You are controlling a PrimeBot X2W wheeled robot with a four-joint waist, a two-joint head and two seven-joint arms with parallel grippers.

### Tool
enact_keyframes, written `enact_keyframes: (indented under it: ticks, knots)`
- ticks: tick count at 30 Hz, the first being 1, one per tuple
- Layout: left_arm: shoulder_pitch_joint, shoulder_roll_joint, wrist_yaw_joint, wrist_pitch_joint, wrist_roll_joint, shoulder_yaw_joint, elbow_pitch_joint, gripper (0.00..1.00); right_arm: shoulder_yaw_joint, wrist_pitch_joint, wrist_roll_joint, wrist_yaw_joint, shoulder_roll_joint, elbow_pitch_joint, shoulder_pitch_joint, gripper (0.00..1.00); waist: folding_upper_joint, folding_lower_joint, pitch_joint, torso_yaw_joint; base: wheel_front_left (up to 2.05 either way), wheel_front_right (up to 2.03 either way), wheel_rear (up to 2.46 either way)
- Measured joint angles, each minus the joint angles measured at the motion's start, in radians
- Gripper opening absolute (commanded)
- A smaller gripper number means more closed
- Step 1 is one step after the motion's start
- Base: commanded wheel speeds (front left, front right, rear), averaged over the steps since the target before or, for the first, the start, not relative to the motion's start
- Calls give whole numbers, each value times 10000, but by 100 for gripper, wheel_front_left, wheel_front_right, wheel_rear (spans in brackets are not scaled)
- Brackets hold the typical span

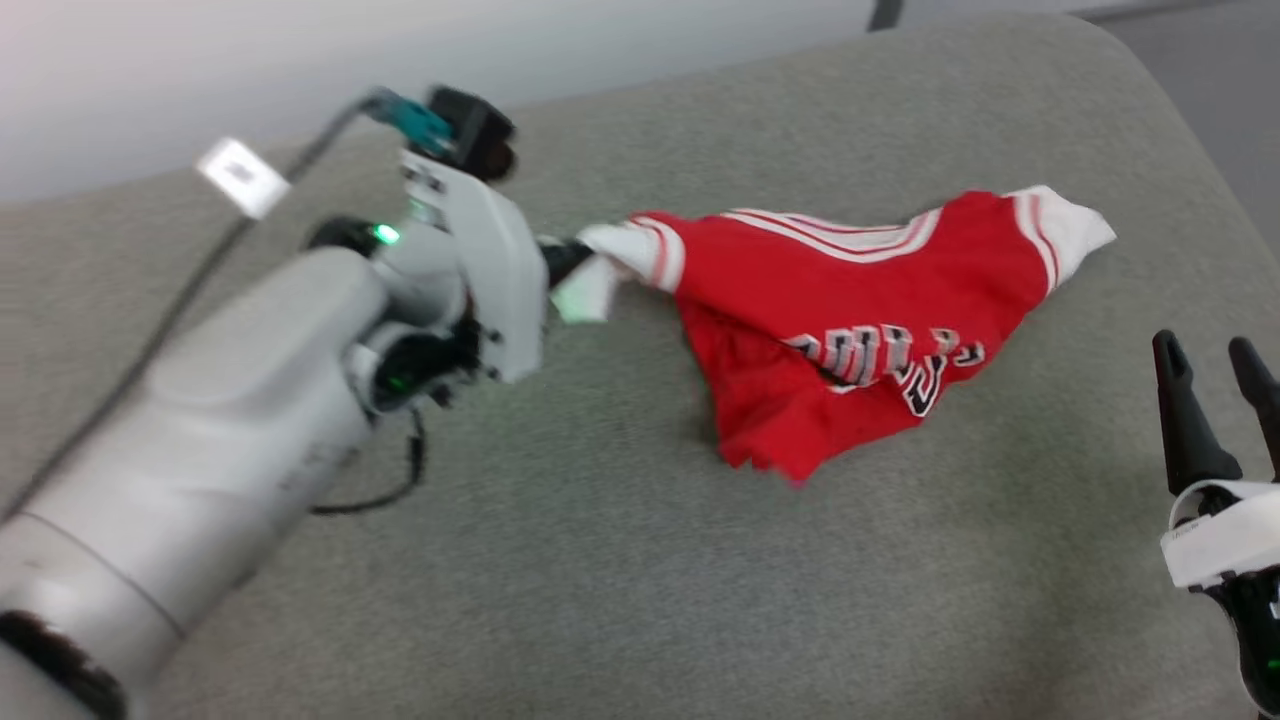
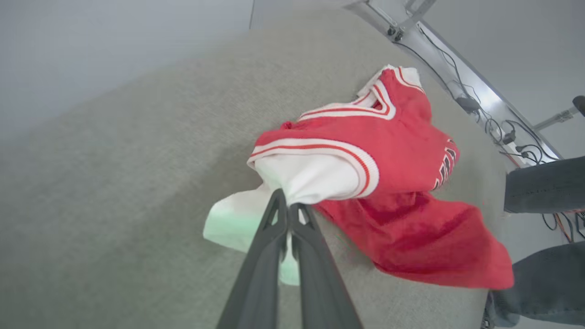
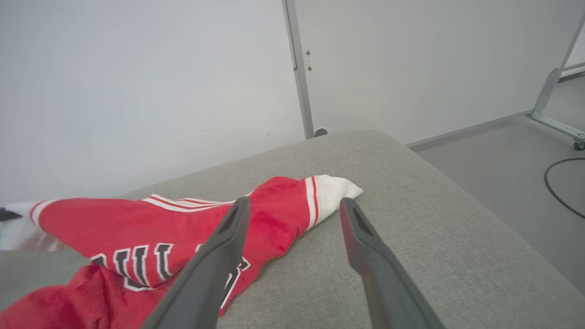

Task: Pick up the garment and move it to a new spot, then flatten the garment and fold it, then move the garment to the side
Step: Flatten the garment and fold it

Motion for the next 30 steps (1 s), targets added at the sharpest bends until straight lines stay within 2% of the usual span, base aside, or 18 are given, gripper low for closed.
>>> enact_keyframes:
  ticks: [7,11,14,22,23,25,26,27,28,30]
  knots:
    - [-508,1538,0,-821,512,-533,-67,0,-69,247,0,0,0,-163,240,100,0,0,-349,737,0,0,0]
    - [-436,2253,0,-1114,1310,-915,293,0,-36,366,-4,0,25,-230,279,100,0,1,-519,1081,0,0,0]
    - [12,2437,0,-1325,1772,-1058,631,0,0,439,-31,0,40,-270,279,100,1,0,-615,1244,0,0,0]
    - [937,2339,-4,-2015,3505,-1175,1599,0,157,625,-31,0,44,-403,278,100,1,0,-471,1115,0,0,0]
    - [1073,2284,-6,-2044,3639,-1187,1705,7,163,640,-31,0,44,-424,280,100,1,0,-442,1077,0,0,0]
    - [1290,2209,-6,-2090,3685,-1191,1962,31,180,698,-31,0,50,-437,286,100,1,0,-388,1009,0,0,0]
    - [1389,2199,-8,-2146,3701,-1193,2092,47,205,706,-50,0,56,-435,303,100,0,0,-373,981,0,0,0]
    - [1460,2190,-8,-2201,3747,-1195,2192,85,244,725,-61,0,65,-435,328,100,0,0,-372,962,0,0,0]
    - [1516,2173,-8,-2307,3708,-1195,2286,100,291,794,-61,0,73,-435,359,100,1,0,-384,958,0,0,0]
    - [1601,2159,-8,-2424,3588,-1193,2429,100,456,895,-67,0,59,-428,411,100,0,0,-434,976,0,0,0]
